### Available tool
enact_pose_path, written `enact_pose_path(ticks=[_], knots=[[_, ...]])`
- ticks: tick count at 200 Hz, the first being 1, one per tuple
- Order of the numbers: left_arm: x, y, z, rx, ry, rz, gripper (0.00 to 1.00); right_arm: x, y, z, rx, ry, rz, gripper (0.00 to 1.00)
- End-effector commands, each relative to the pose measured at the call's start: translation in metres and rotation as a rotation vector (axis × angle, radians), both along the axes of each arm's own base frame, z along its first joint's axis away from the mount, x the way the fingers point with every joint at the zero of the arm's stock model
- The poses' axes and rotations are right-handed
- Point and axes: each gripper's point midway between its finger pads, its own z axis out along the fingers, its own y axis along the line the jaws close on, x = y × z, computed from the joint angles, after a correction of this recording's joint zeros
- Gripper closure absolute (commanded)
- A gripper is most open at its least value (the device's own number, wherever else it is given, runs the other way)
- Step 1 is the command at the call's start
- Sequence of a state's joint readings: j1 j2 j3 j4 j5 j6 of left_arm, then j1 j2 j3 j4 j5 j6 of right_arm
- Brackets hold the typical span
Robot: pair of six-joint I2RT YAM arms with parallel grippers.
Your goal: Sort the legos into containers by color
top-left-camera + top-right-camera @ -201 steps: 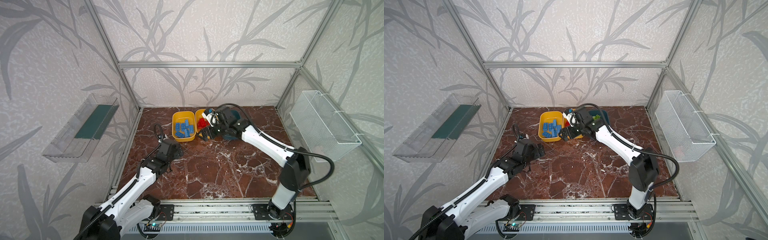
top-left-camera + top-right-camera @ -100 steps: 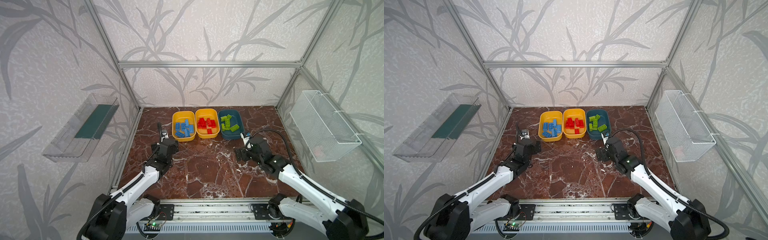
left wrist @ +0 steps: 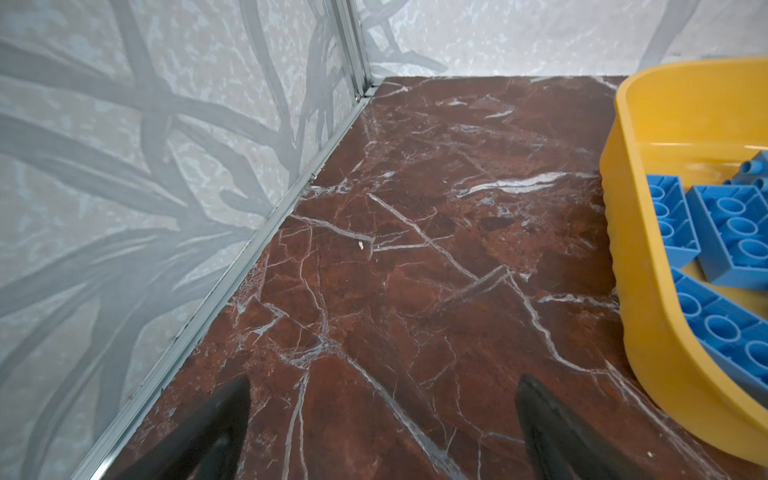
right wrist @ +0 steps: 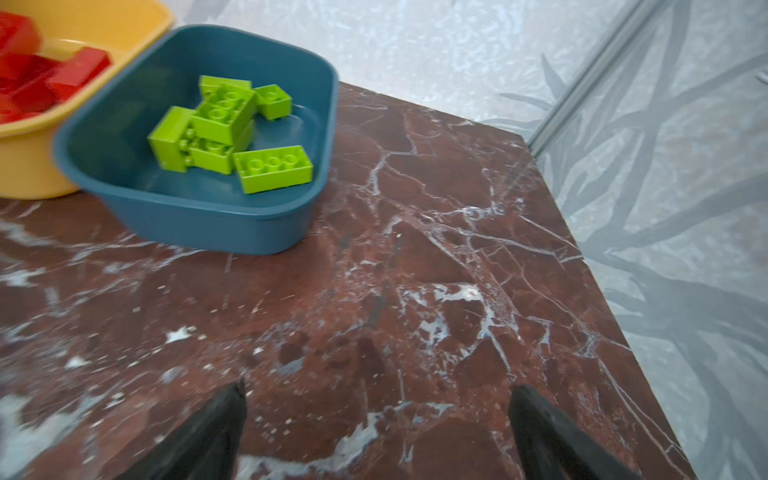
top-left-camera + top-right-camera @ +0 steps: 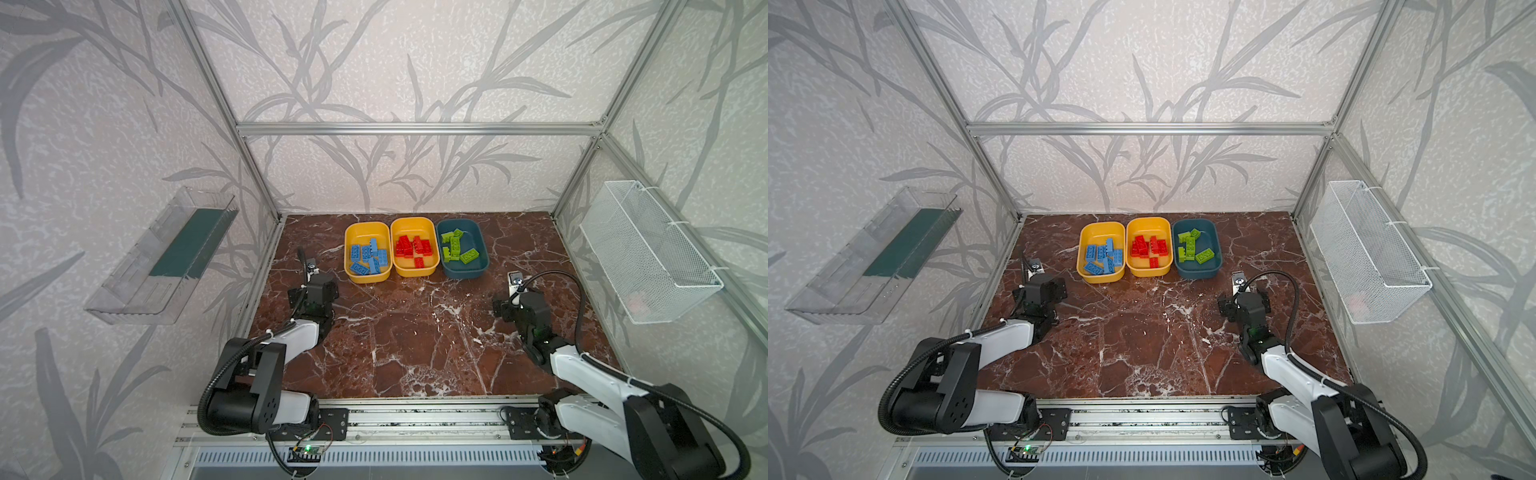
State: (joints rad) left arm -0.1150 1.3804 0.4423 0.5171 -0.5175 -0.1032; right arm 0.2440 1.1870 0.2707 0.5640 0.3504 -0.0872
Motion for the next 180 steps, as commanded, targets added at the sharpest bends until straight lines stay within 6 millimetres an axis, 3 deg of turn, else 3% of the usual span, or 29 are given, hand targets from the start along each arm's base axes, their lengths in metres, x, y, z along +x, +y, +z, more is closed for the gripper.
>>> enact_pose_path(ticks=[1,23,48,66,76,92,180], knots=[[0.005,0.004,0.018,-0.002,-0.129,-0.009,0.01,0.026,0.000,0.029,0.034,-0.197,-0.003,0.01],[0.003,0.013,0.011,-0.035,-0.184,0.013,0.01,0.044,-0.005,0.025,0.063,-0.205,-0.022,0.00],[0.008,0.009,0.005,-0.054,-0.165,-0.034,0.01,0.061,0.000,-0.004,0.115,-0.150,0.056,0.01],[0.015,0.010,-0.007,-0.075,-0.165,-0.053,0.01,0.058,0.003,-0.010,0.152,-0.068,0.093,0.01],[0.023,0.009,-0.007,-0.073,-0.172,-0.075,0.01,0.061,0.006,-0.009,0.175,-0.064,0.125,0.01],[0.021,0.008,-0.013,-0.106,-0.091,-0.078,0.01,0.062,0.011,-0.008,0.178,-0.107,0.164,0.01],[0.022,0.007,-0.012,-0.105,-0.099,-0.093,0.01,0.062,0.011,-0.008,0.182,-0.095,0.171,0.01]])
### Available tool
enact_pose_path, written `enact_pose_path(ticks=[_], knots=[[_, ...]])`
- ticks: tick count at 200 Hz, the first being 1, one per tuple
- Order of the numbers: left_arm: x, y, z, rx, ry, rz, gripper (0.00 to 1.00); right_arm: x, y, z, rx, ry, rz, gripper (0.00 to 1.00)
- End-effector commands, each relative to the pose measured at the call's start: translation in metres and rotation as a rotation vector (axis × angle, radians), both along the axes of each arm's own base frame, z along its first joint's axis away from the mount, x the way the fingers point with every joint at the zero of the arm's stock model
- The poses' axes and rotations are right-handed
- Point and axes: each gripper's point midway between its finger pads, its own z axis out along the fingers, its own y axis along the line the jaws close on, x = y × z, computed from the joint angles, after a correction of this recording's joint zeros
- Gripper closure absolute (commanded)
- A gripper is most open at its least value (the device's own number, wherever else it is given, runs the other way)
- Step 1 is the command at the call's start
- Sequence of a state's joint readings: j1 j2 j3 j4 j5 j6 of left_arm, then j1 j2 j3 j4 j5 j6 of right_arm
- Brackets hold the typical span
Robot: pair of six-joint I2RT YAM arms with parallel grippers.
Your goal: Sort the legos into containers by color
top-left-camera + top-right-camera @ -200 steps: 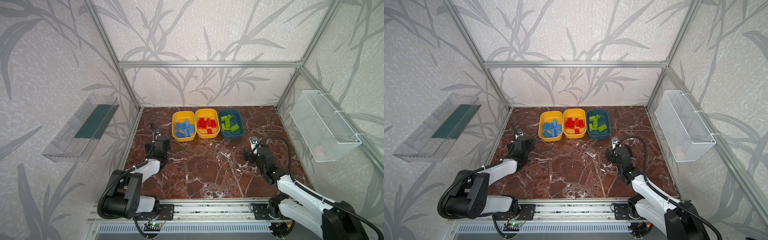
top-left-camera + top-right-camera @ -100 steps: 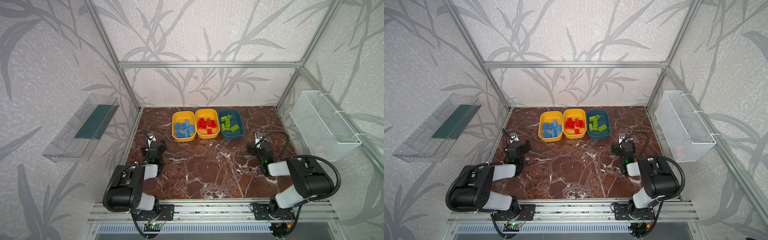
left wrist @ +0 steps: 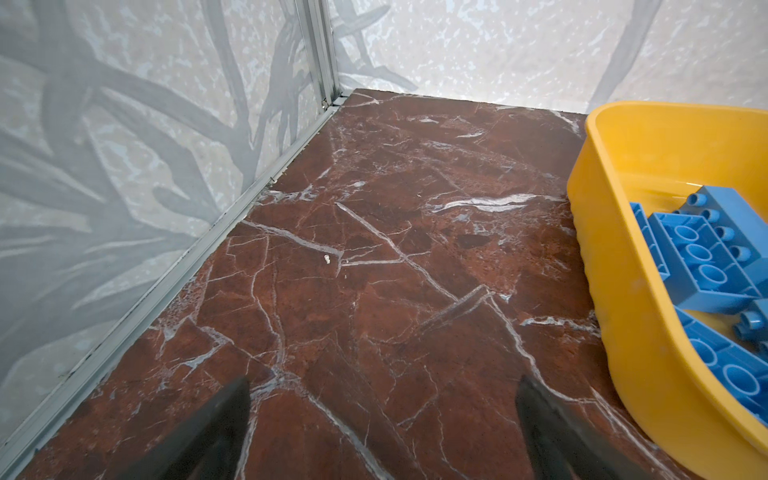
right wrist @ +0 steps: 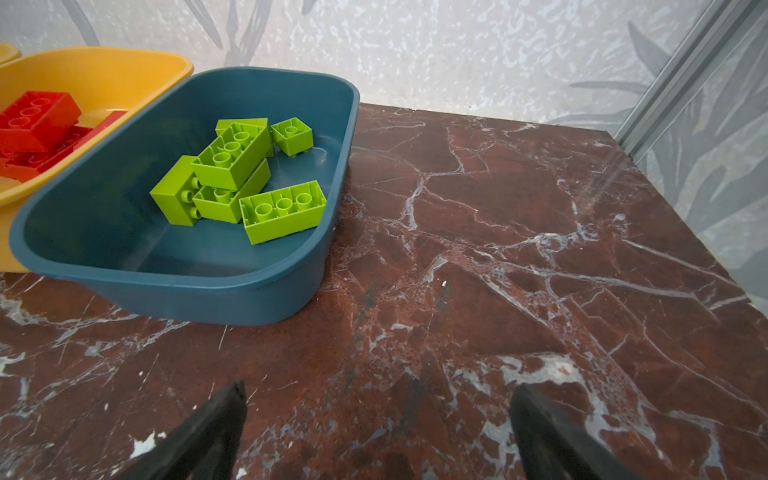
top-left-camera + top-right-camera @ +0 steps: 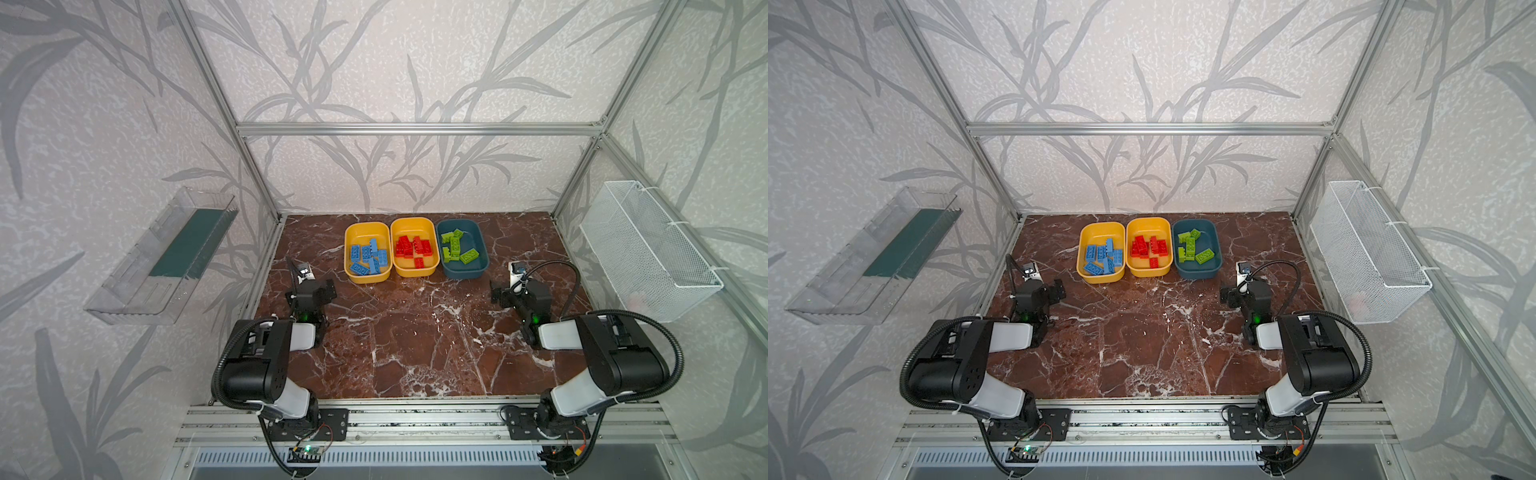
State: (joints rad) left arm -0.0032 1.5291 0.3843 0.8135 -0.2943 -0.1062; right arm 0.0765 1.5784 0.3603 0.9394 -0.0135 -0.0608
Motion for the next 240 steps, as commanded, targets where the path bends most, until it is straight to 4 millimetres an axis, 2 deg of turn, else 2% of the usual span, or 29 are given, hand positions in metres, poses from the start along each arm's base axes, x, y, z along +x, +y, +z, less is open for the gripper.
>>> enact_pose_path(ticks=[1,240], knots=[[0.0044,0.0007,0.0091,0.000,-0.016,-0.004,0.01,0.0065,0.0017,0.0116,0.010,-0.045,0.009,0.01],[0.0048,0.0005,0.0098,0.001,-0.021,-0.005,0.01,0.0068,0.0038,0.0115,0.003,-0.044,0.018,0.01]])
